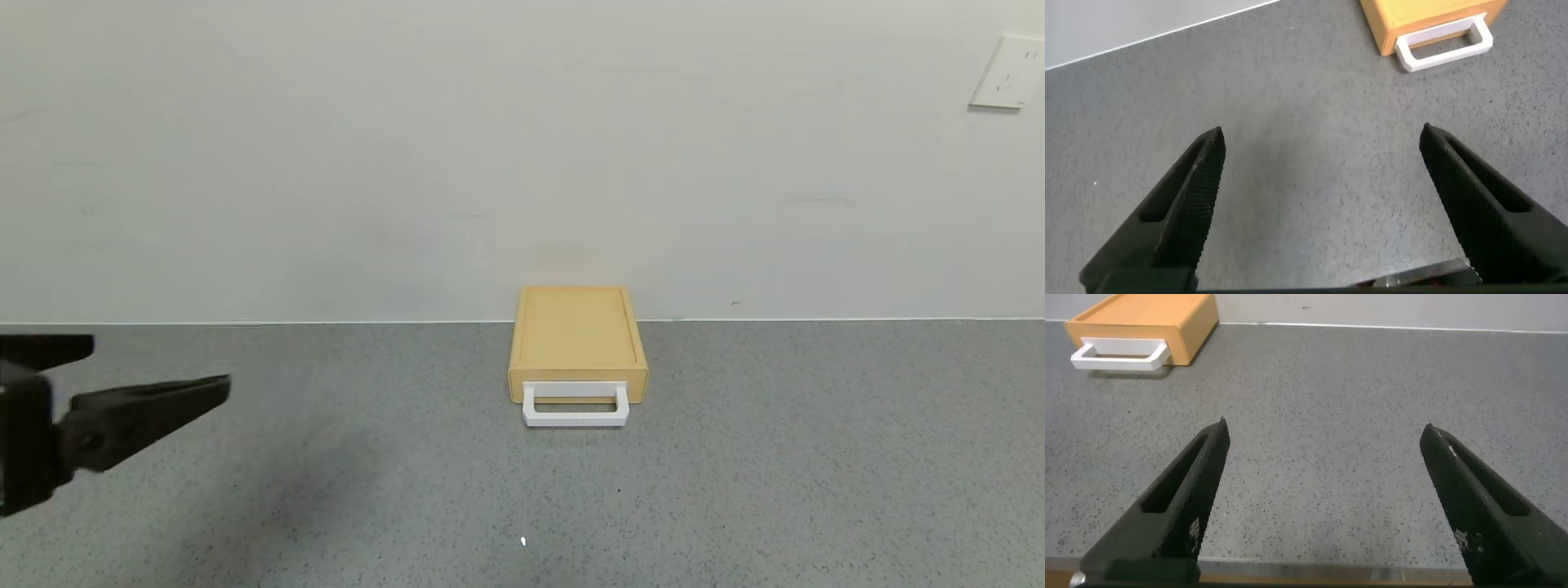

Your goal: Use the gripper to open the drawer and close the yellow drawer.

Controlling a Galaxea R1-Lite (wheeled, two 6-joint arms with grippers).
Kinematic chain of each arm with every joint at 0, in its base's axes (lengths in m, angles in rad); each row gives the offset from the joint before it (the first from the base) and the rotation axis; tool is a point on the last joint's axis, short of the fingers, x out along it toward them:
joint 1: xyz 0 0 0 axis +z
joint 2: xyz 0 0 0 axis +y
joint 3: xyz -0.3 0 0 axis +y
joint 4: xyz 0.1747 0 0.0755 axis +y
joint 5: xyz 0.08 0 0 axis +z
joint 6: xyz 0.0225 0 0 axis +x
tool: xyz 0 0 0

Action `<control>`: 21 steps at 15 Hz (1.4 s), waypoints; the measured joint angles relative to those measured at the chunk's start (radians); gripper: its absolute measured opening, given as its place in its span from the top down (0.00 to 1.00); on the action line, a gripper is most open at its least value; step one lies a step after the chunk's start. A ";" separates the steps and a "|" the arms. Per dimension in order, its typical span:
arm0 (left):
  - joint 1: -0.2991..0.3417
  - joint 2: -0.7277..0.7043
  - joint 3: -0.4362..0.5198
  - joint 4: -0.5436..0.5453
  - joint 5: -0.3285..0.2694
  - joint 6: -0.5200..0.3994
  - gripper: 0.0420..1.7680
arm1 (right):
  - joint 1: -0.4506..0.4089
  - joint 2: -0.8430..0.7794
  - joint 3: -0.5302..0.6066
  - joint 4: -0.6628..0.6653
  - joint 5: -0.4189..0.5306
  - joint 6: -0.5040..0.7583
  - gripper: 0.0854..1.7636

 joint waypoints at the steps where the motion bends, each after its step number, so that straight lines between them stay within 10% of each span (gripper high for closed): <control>1: 0.022 -0.077 0.051 -0.004 -0.007 0.001 0.03 | 0.000 0.000 0.000 0.000 0.000 0.000 0.03; 11: 0.419 -0.658 0.277 0.003 -0.103 0.012 0.03 | 0.000 0.000 0.000 0.000 0.000 0.001 0.03; 15: 0.492 -0.795 0.384 -0.006 -0.120 0.027 0.03 | 0.000 0.000 0.000 0.000 0.000 0.001 0.03; 21: 0.524 -1.002 0.671 -0.224 -0.296 0.064 0.03 | 0.000 0.000 0.000 0.000 0.000 0.001 0.03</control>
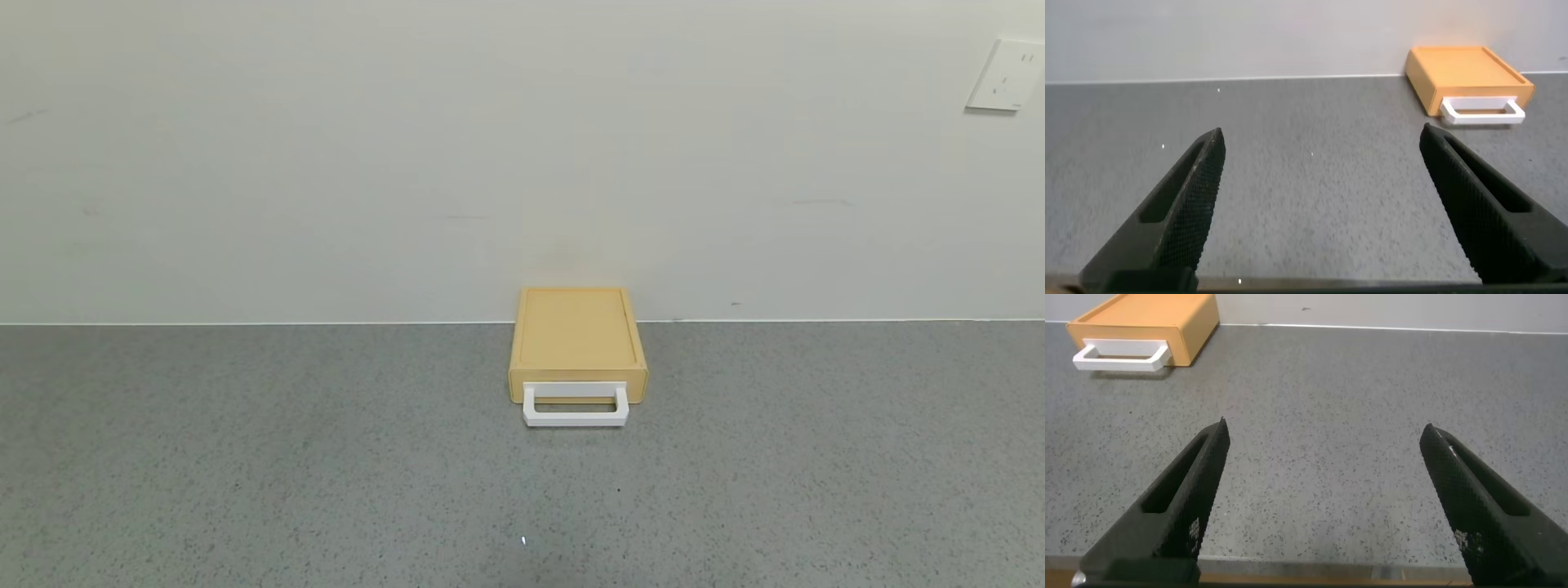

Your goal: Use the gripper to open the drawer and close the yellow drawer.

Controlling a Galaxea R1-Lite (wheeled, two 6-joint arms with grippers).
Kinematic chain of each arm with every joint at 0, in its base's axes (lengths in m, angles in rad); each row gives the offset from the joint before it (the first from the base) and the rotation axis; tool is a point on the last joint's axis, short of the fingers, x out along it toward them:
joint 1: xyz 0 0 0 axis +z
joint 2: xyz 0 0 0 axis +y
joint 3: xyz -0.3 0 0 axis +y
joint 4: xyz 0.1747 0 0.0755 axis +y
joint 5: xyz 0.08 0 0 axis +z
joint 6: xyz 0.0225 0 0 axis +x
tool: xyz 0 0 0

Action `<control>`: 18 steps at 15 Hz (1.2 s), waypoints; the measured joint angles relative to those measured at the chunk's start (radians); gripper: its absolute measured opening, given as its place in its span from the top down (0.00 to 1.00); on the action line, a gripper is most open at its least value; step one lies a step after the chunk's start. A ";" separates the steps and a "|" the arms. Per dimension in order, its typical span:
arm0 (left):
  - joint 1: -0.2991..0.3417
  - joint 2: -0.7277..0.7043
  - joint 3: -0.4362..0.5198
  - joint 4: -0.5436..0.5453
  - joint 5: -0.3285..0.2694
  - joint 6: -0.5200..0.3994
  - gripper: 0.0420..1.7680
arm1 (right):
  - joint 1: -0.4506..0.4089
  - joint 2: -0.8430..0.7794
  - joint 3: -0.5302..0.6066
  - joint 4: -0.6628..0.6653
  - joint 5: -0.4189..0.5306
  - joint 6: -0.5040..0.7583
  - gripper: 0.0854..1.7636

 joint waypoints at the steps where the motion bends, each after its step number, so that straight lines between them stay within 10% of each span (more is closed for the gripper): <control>1: 0.001 -0.016 0.070 -0.093 -0.005 0.016 0.03 | 0.000 0.000 0.000 0.000 0.000 0.000 0.03; 7: 0.002 -0.044 0.403 -0.359 -0.050 0.082 0.03 | 0.000 0.000 0.000 0.000 0.000 0.000 0.03; 18: 0.002 -0.046 0.424 -0.295 -0.088 0.024 0.03 | 0.000 0.000 0.000 0.000 0.000 0.000 0.03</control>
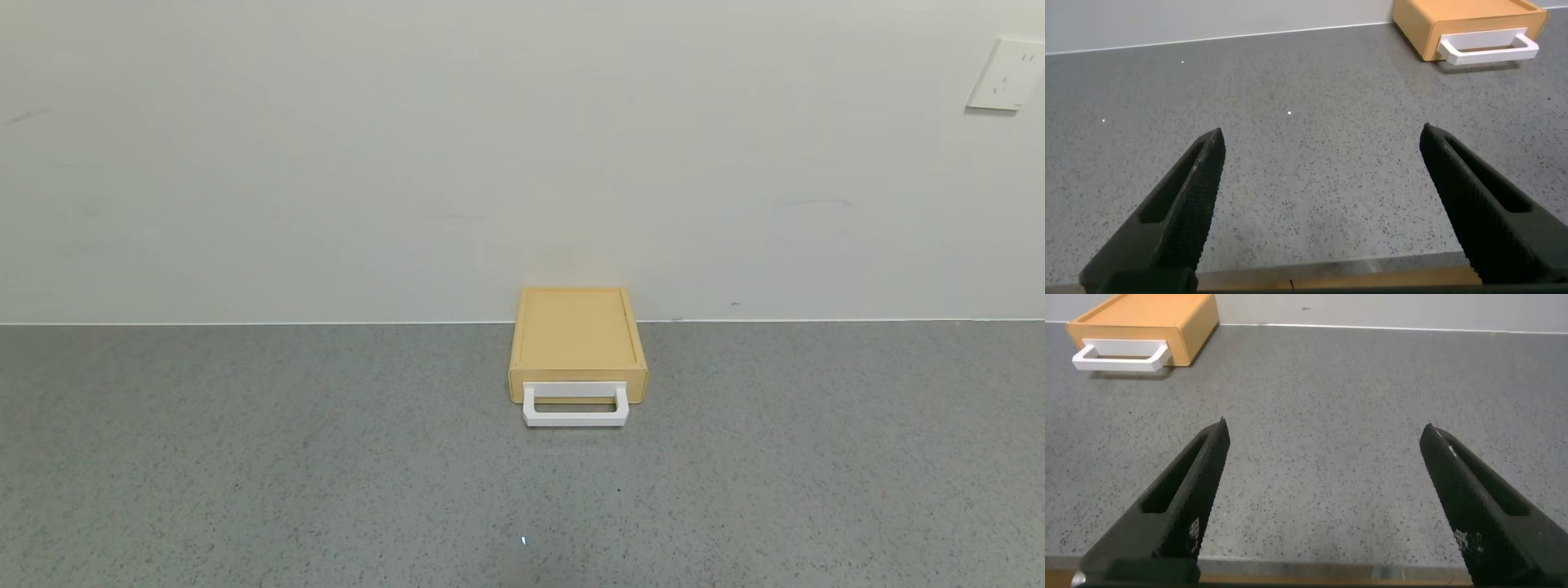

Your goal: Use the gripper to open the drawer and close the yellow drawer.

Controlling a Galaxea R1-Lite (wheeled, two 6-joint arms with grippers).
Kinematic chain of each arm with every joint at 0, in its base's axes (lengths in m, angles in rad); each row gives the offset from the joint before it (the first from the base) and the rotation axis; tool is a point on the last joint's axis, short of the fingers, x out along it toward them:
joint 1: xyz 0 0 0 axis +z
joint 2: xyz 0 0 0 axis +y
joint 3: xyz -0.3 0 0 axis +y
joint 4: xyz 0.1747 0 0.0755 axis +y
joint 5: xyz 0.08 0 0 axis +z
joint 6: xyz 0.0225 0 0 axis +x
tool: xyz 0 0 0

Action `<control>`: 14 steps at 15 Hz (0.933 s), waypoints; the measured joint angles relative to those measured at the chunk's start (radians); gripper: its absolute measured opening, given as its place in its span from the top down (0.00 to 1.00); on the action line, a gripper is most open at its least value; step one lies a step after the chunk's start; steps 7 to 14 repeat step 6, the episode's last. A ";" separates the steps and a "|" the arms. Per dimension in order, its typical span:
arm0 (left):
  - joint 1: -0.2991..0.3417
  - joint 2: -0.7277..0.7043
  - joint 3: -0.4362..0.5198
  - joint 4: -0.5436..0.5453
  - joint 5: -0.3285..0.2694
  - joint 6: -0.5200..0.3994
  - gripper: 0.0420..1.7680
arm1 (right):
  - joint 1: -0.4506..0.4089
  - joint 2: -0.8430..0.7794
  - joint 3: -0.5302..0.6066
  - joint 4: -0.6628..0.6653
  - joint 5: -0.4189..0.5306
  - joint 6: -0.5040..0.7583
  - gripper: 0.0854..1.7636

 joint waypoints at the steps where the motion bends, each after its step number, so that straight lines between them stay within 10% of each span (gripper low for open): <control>1: 0.000 0.000 0.000 0.000 0.000 0.000 0.03 | 0.000 0.000 0.000 0.000 0.000 0.000 0.03; 14: 0.000 0.000 0.001 0.000 -0.002 0.005 0.03 | 0.000 0.000 -0.001 0.000 0.000 0.000 0.03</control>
